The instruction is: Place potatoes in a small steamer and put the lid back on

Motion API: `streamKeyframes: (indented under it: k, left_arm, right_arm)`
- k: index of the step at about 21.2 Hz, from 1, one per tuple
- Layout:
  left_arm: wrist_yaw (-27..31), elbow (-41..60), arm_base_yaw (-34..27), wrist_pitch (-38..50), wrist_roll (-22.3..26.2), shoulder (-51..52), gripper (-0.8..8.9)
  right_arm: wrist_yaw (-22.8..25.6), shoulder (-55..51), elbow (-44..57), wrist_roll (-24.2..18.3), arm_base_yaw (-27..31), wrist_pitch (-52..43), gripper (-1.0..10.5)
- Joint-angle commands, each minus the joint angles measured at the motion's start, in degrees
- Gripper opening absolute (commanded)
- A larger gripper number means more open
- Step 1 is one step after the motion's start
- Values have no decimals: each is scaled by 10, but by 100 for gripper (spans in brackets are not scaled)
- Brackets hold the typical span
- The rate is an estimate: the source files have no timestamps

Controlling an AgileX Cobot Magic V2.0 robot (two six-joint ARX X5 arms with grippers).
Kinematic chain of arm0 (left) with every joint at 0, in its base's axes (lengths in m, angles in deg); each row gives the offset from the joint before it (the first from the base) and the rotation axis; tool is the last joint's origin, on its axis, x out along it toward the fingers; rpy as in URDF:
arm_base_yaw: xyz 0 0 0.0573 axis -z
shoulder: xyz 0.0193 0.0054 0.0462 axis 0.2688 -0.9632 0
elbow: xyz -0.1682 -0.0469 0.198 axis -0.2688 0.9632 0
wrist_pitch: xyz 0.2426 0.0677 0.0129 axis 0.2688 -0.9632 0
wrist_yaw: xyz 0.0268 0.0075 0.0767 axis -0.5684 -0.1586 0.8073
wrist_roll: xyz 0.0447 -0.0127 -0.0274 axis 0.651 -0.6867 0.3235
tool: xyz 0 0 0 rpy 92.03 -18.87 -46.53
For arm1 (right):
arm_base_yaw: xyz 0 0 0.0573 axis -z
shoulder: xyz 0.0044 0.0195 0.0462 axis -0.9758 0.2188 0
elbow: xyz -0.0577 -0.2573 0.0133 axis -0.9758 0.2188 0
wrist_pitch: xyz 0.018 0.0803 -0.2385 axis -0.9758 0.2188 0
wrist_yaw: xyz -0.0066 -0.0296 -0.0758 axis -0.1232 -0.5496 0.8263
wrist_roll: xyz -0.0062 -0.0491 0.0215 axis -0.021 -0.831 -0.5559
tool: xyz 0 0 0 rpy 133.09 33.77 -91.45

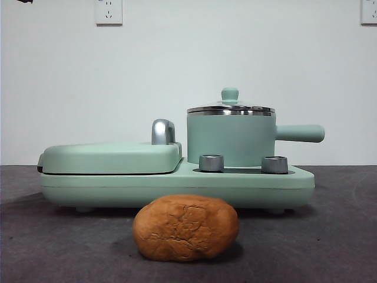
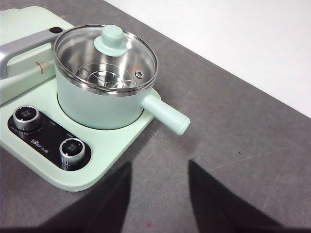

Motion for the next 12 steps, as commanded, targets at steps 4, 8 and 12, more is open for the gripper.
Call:
streamKeyframes:
  k: [4,8,12]
  left_arm:
    - [-2,-14,15,25,-36,-5,250]
    - [-2,-14,35,53,-58,-21,250]
    - [-1,-14,61,110,-105,-59,250]
  right_arm:
    - [1,2,-10,-7,-2,-3,225]
    - [1,2,-10,4,-6,-3,224]
    - [1,2,-10,9,-14,-3,224]
